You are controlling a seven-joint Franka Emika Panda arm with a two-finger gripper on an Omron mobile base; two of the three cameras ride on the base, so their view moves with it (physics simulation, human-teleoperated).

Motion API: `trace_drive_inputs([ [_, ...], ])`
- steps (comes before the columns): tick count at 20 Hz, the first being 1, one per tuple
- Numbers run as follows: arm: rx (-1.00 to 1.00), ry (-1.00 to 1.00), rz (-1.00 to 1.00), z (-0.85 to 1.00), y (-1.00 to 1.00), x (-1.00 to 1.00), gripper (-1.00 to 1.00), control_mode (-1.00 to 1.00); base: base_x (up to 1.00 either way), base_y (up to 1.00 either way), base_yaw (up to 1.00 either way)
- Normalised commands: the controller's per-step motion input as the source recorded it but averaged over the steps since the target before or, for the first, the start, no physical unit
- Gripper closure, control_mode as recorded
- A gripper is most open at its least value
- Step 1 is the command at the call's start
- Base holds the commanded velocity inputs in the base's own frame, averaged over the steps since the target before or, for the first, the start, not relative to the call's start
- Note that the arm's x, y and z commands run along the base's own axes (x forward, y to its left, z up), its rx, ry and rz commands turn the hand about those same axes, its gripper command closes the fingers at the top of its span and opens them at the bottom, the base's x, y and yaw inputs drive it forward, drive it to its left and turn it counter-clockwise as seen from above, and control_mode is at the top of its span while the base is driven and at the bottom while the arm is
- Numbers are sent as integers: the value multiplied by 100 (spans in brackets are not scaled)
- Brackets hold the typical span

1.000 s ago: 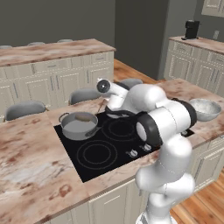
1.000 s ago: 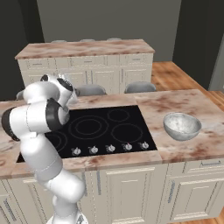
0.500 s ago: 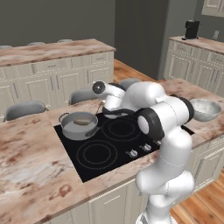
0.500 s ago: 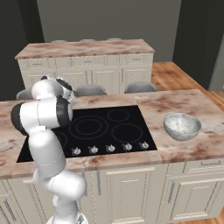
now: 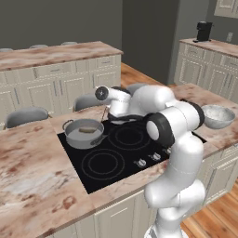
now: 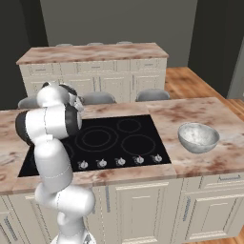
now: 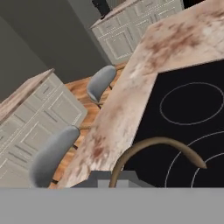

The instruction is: Open the cabinet and move the ladle to the pot. Then close the cabinet.

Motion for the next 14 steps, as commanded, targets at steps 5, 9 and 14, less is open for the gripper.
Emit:
trace_drive_inputs([
  [5, 0, -21, -10, -38, 27, 0, 100, -100, 0, 0, 0],
  [9, -2, -22, -12, -67, 58, 0, 100, -100, 0, 0, 0],
  [14, -4, -4, -10, -73, 73, 10, 100, -100, 0, 0, 0],
])
